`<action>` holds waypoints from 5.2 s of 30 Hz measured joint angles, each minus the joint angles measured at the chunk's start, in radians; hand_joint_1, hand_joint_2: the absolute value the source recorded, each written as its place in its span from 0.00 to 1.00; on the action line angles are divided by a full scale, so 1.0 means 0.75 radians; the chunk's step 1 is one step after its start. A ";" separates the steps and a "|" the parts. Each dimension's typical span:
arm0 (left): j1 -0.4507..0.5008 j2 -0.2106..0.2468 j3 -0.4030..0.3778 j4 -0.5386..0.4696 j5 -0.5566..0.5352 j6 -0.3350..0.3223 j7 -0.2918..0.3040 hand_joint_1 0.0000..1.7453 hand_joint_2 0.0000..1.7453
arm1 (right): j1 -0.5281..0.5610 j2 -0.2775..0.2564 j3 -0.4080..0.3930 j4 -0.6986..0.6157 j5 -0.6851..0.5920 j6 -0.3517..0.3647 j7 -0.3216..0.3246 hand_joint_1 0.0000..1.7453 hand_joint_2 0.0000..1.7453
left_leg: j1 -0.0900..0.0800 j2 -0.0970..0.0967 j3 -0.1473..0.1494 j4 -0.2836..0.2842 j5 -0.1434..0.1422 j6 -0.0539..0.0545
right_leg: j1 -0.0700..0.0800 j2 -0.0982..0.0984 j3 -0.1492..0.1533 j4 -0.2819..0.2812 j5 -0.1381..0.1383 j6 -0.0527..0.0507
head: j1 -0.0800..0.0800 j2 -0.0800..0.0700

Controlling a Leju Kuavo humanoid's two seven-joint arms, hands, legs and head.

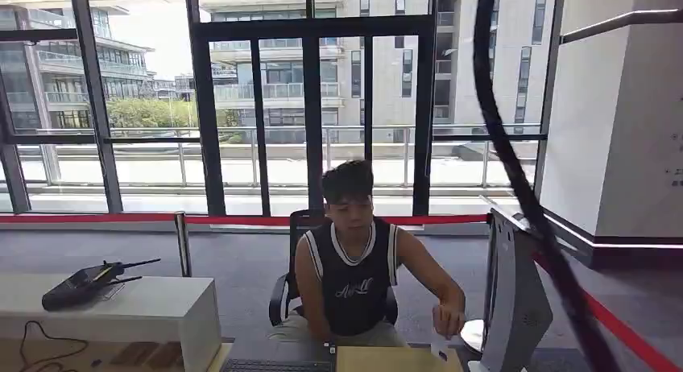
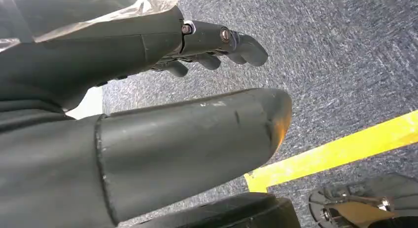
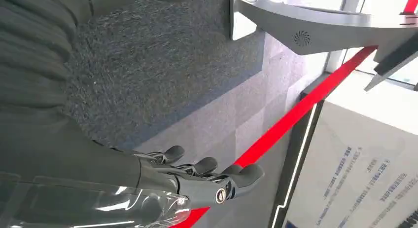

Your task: Pass the card to the sensor for recognition and then transmit it.

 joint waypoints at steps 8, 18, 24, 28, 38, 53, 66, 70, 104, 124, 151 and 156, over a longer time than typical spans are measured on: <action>-0.036 0.008 -0.044 0.001 -0.082 -0.062 -0.052 0.00 0.00 | -0.808 0.136 0.391 0.358 1.036 0.124 0.232 0.00 1.00 | 0.003 -0.006 -0.026 0.001 0.022 -0.006 | -0.001 -0.006 -0.029 0.007 0.012 -0.004 | -0.007 0.000; 0.000 0.019 -0.071 0.002 -0.046 -0.061 -0.039 0.00 0.00 | -0.937 0.048 0.593 0.379 0.642 0.002 0.241 0.00 1.00 | 0.005 -0.016 -0.028 0.004 0.021 -0.005 | 0.006 -0.016 -0.031 0.007 0.014 -0.006 | -0.004 0.000; 0.001 0.021 -0.071 0.002 -0.035 -0.058 -0.034 0.00 0.00 | -0.938 0.033 0.617 0.344 0.640 0.002 0.245 0.00 1.00 | 0.005 -0.013 -0.027 0.005 0.021 -0.005 | 0.006 -0.016 -0.031 0.007 0.014 -0.006 | -0.003 0.000; 0.002 0.021 -0.071 0.002 -0.031 -0.054 -0.032 0.00 0.00 | -0.938 0.024 0.633 0.326 0.644 0.002 0.243 0.00 1.00 | 0.005 -0.013 -0.027 0.005 0.021 -0.005 | 0.006 -0.016 -0.031 0.007 0.014 -0.006 | -0.003 0.000; -0.001 0.022 -0.071 0.002 -0.034 -0.039 -0.040 0.00 0.00 | -0.938 0.062 0.845 0.311 0.873 0.054 0.185 0.00 1.00 | 0.006 -0.012 -0.027 0.004 0.021 -0.005 | 0.006 -0.015 -0.029 0.007 0.015 -0.006 | -0.003 0.000; -0.005 0.022 -0.082 0.001 -0.065 -0.039 -0.027 0.00 0.00 | -0.914 0.203 1.129 0.479 1.091 0.136 0.258 0.00 1.00 | 0.005 -0.012 -0.026 0.004 0.021 -0.005 | 0.006 -0.015 -0.030 0.007 0.015 -0.005 | -0.001 0.000; -0.003 0.023 -0.105 0.001 -0.072 -0.043 -0.040 0.00 0.00 | -0.915 0.185 1.161 0.533 1.040 0.113 0.346 1.00 1.00 | 0.005 -0.011 -0.026 0.004 0.021 -0.005 | 0.006 -0.015 -0.030 0.006 0.015 -0.005 | -0.001 0.000; -0.003 0.025 -0.108 0.002 -0.072 -0.043 -0.040 0.00 0.00 | -0.916 0.171 1.159 0.546 1.019 0.111 0.351 1.00 1.00 | 0.005 -0.011 -0.026 0.004 0.021 -0.005 | 0.006 -0.015 -0.030 0.006 0.015 -0.005 | -0.001 0.000; -0.003 0.027 -0.129 0.001 -0.067 -0.051 -0.038 0.00 0.00 | -0.885 0.091 1.133 0.583 0.888 0.086 0.331 1.00 1.00 | 0.005 -0.010 -0.025 0.005 0.021 -0.005 | 0.006 -0.014 -0.030 0.006 0.015 -0.005 | 0.000 0.000; -0.001 0.027 -0.129 0.001 0.004 -0.015 0.004 0.00 0.00 | -0.615 -0.103 0.985 0.624 0.616 0.050 0.317 1.00 1.00 | 0.005 -0.009 -0.025 0.005 0.020 -0.004 | 0.006 -0.014 -0.029 0.004 0.015 -0.005 | -0.001 0.000; -0.003 0.026 -0.128 0.001 -0.001 -0.009 0.003 0.00 0.00 | -0.528 -0.062 0.985 0.741 0.648 0.187 0.304 1.00 1.00 | 0.005 -0.009 -0.025 0.004 0.020 -0.004 | 0.006 -0.014 -0.029 0.004 0.015 -0.004 | 0.000 0.000; -0.003 0.026 -0.128 0.001 -0.012 -0.011 -0.010 0.00 0.00 | -0.509 -0.048 0.994 0.764 0.631 0.194 0.305 1.00 1.00 | 0.005 -0.009 -0.025 0.004 0.020 -0.004 | 0.006 -0.014 -0.029 0.004 0.015 -0.004 | 0.001 0.000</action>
